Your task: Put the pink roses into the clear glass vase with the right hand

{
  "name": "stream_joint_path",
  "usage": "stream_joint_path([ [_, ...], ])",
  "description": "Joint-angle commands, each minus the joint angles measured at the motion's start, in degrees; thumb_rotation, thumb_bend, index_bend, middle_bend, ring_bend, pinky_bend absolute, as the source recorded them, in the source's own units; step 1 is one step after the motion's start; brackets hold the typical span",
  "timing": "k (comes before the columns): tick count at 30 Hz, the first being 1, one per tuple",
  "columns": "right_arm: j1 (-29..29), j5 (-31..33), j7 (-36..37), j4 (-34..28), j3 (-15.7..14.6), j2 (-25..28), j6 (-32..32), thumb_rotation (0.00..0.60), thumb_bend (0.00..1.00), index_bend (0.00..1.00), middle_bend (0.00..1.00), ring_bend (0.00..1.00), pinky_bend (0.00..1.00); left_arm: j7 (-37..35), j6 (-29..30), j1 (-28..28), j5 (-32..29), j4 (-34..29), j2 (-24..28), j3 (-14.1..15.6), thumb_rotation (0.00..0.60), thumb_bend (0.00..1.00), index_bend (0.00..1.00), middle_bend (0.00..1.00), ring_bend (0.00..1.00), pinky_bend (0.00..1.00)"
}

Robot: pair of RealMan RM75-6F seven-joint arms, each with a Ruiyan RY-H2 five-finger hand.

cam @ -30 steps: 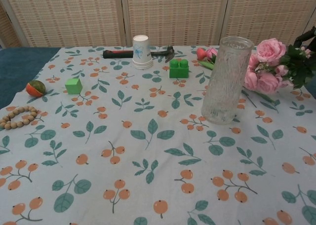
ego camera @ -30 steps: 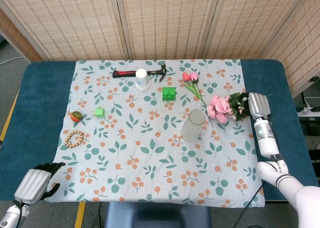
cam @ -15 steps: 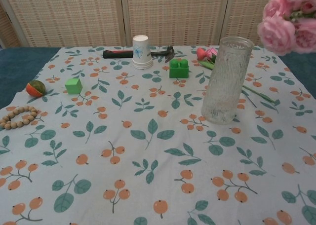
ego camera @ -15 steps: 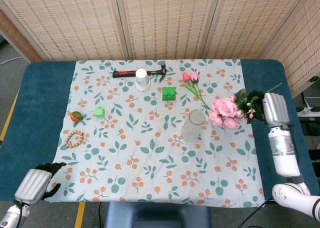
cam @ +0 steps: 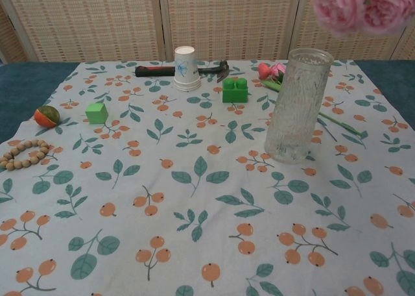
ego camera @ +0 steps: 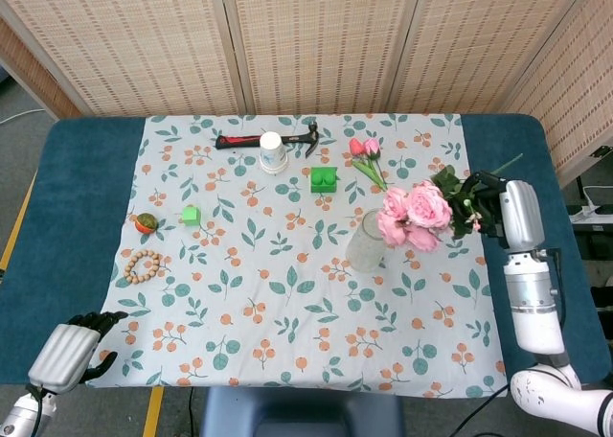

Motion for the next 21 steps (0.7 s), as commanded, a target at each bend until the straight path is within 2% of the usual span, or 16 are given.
stream_joint_path([
  [1, 0.92, -1.59, 8.18, -4.13, 1.97, 1.02, -2.42, 0.600, 0.65, 0.84, 1.00, 1.00, 1.00, -0.19, -0.08, -0.02, -0.10, 0.05, 0.02, -0.03, 0.600, 0.33, 0.23, 0.32, 0.32, 0.43],
  [6, 2.25, -0.82, 19.76, -6.17, 2.91, 1.58, -7.76, 0.600, 0.65, 0.84, 1.00, 1.00, 1.00, -0.31, 0.13, -0.03, 0.46, -0.03, 0.07, 0.12, 0.600, 0.33, 0.23, 0.32, 0.32, 0.43],
  [14, 4.81, -1.57, 38.95, -3.78, 3.27, 0.36, -16.08, 0.600, 0.65, 0.84, 1.00, 1.00, 1.00, -0.57, 0.10, -0.03, 0.30, 0.09, 0.09, 0.06, 0.600, 0.33, 0.23, 0.32, 0.32, 0.42],
  [21, 5.83, -6.48, 61.75, -1.50, 3.33, 0.67, -21.98, 0.600, 0.65, 0.84, 1.00, 1.00, 1.00, -0.46, -0.05, -0.11, 0.63, 0.14, 0.00, 0.24, 0.600, 0.33, 0.23, 0.32, 0.32, 0.42],
])
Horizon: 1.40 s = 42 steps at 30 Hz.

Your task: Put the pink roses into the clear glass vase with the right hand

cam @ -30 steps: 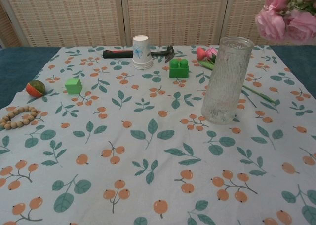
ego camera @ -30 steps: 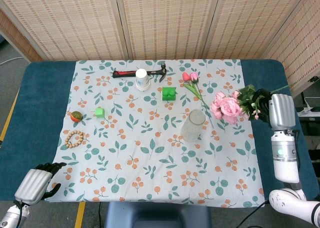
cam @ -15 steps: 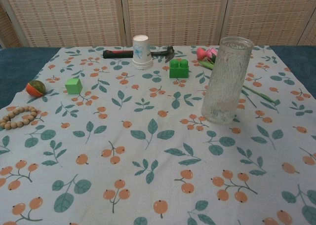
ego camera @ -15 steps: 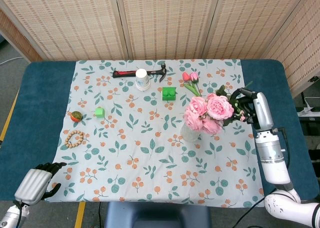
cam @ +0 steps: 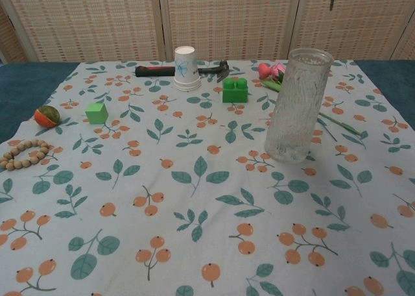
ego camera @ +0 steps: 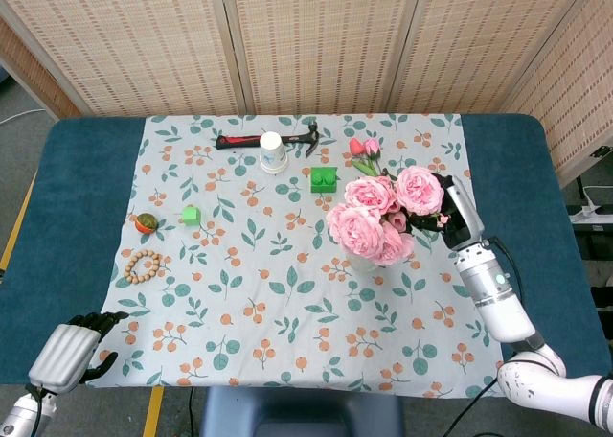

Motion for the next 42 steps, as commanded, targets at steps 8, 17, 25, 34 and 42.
stream_joint_path([
  [8, 1.87, -11.99, 33.93, 4.63, -2.55, 1.22, -4.44, 0.600, 0.65, 0.84, 1.00, 1.00, 1.00, -0.04, -0.13, -0.03, -0.11, 0.03, -0.01, 0.00, 0.600, 0.33, 0.23, 0.32, 0.32, 0.42],
  [17, 2.54, -13.68, 38.67, 7.30, -6.48, 1.71, -3.02, 0.600, 0.65, 0.84, 1.00, 1.00, 1.00, -0.08, -0.14, -0.04, -0.05, -0.03, 0.04, 0.04, 0.600, 0.33, 0.23, 0.32, 0.32, 0.42],
  [25, 2.88, -10.76, 35.34, 7.52, -7.64, 1.88, -2.88, 0.600, 0.65, 0.84, 1.00, 1.00, 1.00, 0.26, -0.36, -0.09, 0.02, -0.13, -0.04, 0.16, 0.600, 0.33, 0.23, 0.32, 0.32, 0.42],
  [34, 2.78, -8.53, 31.22, 4.60, -8.30, 3.50, -3.09, 0.600, 0.65, 0.84, 1.00, 1.00, 1.00, 0.33, -0.56, -0.14, -0.02, -0.40, 0.07, 0.25, 0.600, 0.34, 0.23, 0.32, 0.32, 0.42],
  [42, 2.29, -7.19, 27.94, 0.81, -8.10, 5.56, -2.67, 0.600, 0.65, 0.84, 1.00, 1.00, 1.00, 0.06, -0.42, -0.13, 0.02, -0.43, 0.09, 0.22, 0.600, 0.33, 0.23, 0.32, 0.32, 0.42],
])
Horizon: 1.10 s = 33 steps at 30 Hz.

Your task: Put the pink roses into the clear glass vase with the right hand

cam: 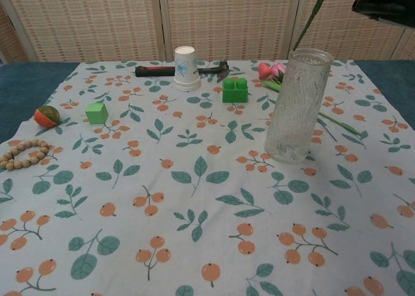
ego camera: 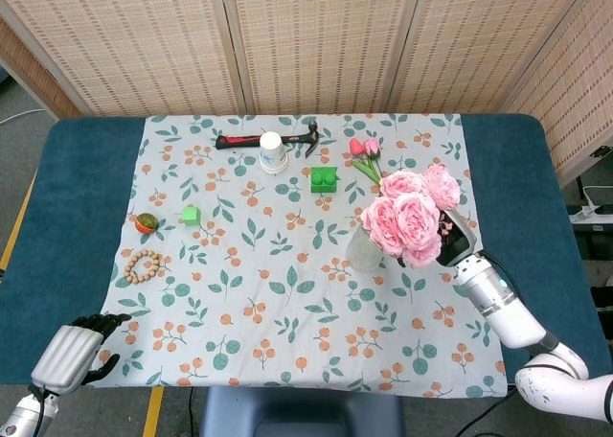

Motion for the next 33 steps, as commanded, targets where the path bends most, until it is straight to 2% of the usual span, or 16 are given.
stream_joint_path([
  [1, -0.24, 0.39, -0.88, -1.24, 0.06, 0.77, 0.18, 0.600, 0.65, 0.84, 1.00, 1.00, 1.00, -0.02, 0.00, 0.01, 0.03, -0.05, 0.02, 0.03, 0.600, 0.34, 0.23, 0.32, 0.32, 0.42],
  [17, -1.39, 0.77, -2.06, -4.82, 0.22, 3.27, 1.12, 0.600, 0.65, 0.84, 1.00, 1.00, 1.00, -0.06, 0.04, -0.03, 0.55, -0.22, 0.06, 0.26, 0.600, 0.33, 0.23, 0.32, 0.32, 0.42],
  [29, -1.33, 1.39, -0.12, -1.59, -0.48, 1.89, -0.25, 0.600, 0.65, 0.84, 1.00, 1.00, 1.00, 0.18, -0.29, -0.10, 0.40, -0.08, -0.08, 0.30, 0.600, 0.33, 0.23, 0.32, 0.32, 0.42],
  [33, -0.98, 1.43, 1.82, 1.68, -1.33, -0.15, -1.60, 0.600, 0.65, 0.84, 1.00, 1.00, 1.00, 0.24, -0.23, -0.08, 0.40, -0.06, -0.07, 0.29, 0.600, 0.33, 0.23, 0.32, 0.32, 0.42],
])
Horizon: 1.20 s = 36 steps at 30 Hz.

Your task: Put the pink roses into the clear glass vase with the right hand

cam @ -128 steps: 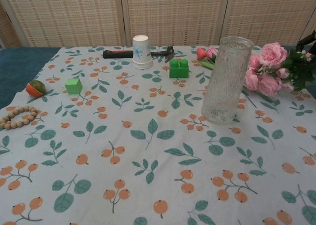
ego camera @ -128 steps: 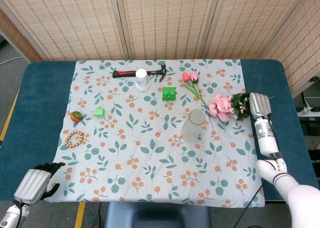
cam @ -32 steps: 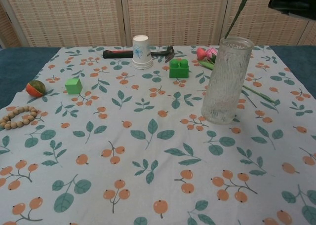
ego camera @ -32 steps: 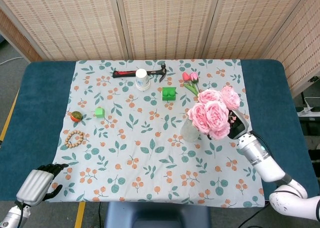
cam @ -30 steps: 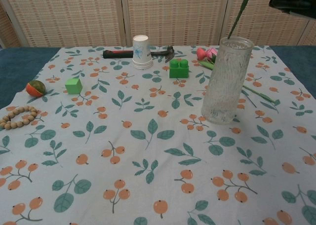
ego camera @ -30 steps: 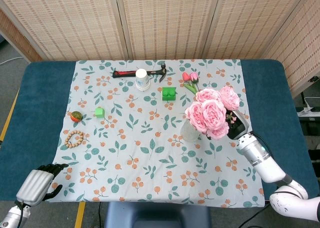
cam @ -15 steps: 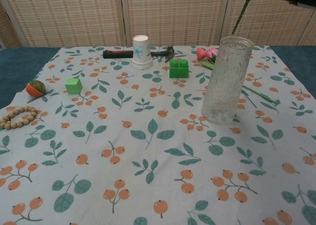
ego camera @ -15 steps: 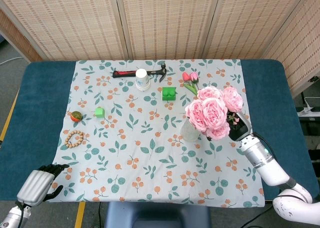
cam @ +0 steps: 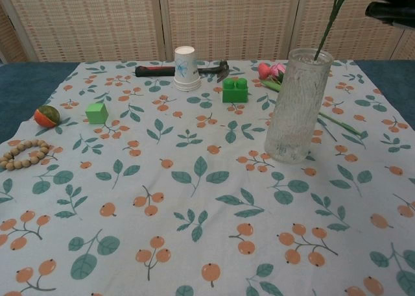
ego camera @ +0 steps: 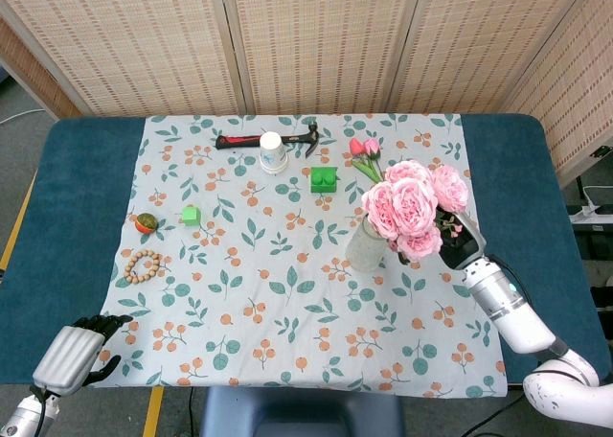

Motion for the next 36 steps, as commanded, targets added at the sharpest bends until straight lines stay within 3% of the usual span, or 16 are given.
stream_joint_path([
  [1, 0.42, -0.30, 2.10, 3.21, -0.76, -2.09, -1.15, 0.600, 0.65, 0.84, 1.00, 1.00, 1.00, -0.02, 0.01, 0.01, 0.02, 0.06, 0.01, 0.02, 0.600, 0.33, 0.23, 0.32, 0.32, 0.42],
  [14, 0.49, -0.75, 6.43, 11.17, -2.90, -6.20, -2.98, 0.600, 0.65, 0.82, 1.00, 1.00, 1.00, -0.33, 0.05, 0.00, -0.12, 0.22, 0.05, -0.06, 0.600, 0.33, 0.23, 0.32, 0.32, 0.42],
  [17, 0.25, -0.84, 5.51, 12.90, -3.20, -7.31, -2.40, 0.600, 0.53, 0.66, 1.00, 1.00, 1.00, -0.38, 0.10, 0.00, -0.16, 0.23, 0.06, -0.10, 0.600, 0.33, 0.23, 0.32, 0.32, 0.42],
  [20, 0.03, -1.38, 4.62, 14.01, -3.61, -7.84, -1.86, 0.600, 0.33, 0.47, 1.00, 1.00, 1.00, -0.42, 0.12, 0.01, -0.20, 0.22, 0.09, -0.12, 0.600, 0.33, 0.23, 0.32, 0.32, 0.42],
  [23, 0.06, -2.60, 3.35, 14.67, -4.43, -7.66, -1.86, 0.600, 0.22, 0.31, 1.00, 1.00, 1.00, -0.42, 0.12, 0.00, -0.11, 0.21, 0.07, -0.09, 0.600, 0.33, 0.23, 0.32, 0.32, 0.42],
  [29, 0.49, -4.56, 1.12, 15.39, -6.13, -6.47, -2.66, 0.600, 0.14, 0.08, 1.00, 1.00, 1.00, -0.36, 0.10, 0.00, -0.03, 0.17, 0.04, -0.03, 0.600, 0.33, 0.23, 0.32, 0.32, 0.42],
  [36, 0.14, -6.49, -4.52, 14.85, -7.96, -4.20, -1.56, 0.600, 0.13, 0.00, 1.00, 0.99, 0.99, -0.32, 0.07, -0.01, -0.05, 0.21, 0.05, -0.02, 0.600, 0.33, 0.23, 0.32, 0.32, 0.42],
])
